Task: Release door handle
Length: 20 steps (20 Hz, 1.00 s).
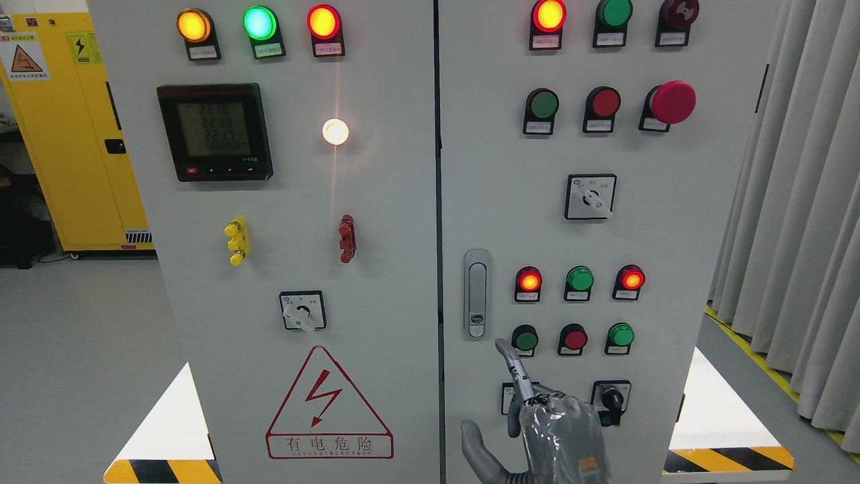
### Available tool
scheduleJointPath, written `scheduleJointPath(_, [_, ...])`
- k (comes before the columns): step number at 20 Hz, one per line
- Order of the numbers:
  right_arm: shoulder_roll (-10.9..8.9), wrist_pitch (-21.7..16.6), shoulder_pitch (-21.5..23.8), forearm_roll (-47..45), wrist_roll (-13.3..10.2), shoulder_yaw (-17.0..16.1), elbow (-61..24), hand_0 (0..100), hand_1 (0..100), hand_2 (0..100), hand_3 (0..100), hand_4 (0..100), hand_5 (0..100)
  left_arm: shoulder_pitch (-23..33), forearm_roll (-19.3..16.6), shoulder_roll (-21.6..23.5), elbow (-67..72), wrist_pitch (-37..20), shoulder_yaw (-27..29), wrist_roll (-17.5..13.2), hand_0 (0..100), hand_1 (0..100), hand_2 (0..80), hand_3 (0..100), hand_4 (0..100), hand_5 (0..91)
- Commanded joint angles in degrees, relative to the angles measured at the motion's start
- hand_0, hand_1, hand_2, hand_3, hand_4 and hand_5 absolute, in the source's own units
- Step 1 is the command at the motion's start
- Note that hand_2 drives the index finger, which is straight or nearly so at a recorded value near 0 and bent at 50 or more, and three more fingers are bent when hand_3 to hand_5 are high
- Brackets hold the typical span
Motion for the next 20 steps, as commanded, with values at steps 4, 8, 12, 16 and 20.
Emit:
scheduleJointPath(4, [1.5,1.9,-5.1,10.3,-2.0,3.5,8.7,49,47,4,100,100,100,0.0,0.0,0.0,-0.9,0.0,0.0,0.0,12,56,0.0,0,0,0.0])
scheduleJointPath(8, [1.5,2.9,-7.0,10.4,-2.2,3.0,11.2,50,47,5,100,100,100,0.0,0.0,0.0,-0.9,0.0,0.0,0.0,12,56,0.0,0,0,0.0])
scheduleJointPath(12, [1.42,3.1,-7.1,10.4,-2.1,2.8,11.6,52,46,6,100,100,100,0.0,0.0,0.0,-0.9,0.0,0.0,0.0,12,56,0.0,0,0,0.0])
scheduleJointPath(16, [1.42,5.3,-7.3,10.4,-2.1,2.7,12.3,54,46,7,100,100,100,0.0,0.0,0.0,-0.9,0.0,0.0,0.0,12,56,0.0,0,0,0.0])
scheduleJointPath(20, [1.42,5.8,-7.3,10.4,-2.0,2.5,12.7,55,45,7,100,100,100,0.0,0.0,0.0,-0.9,0.0,0.0,0.0,12,56,0.0,0,0,0.0])
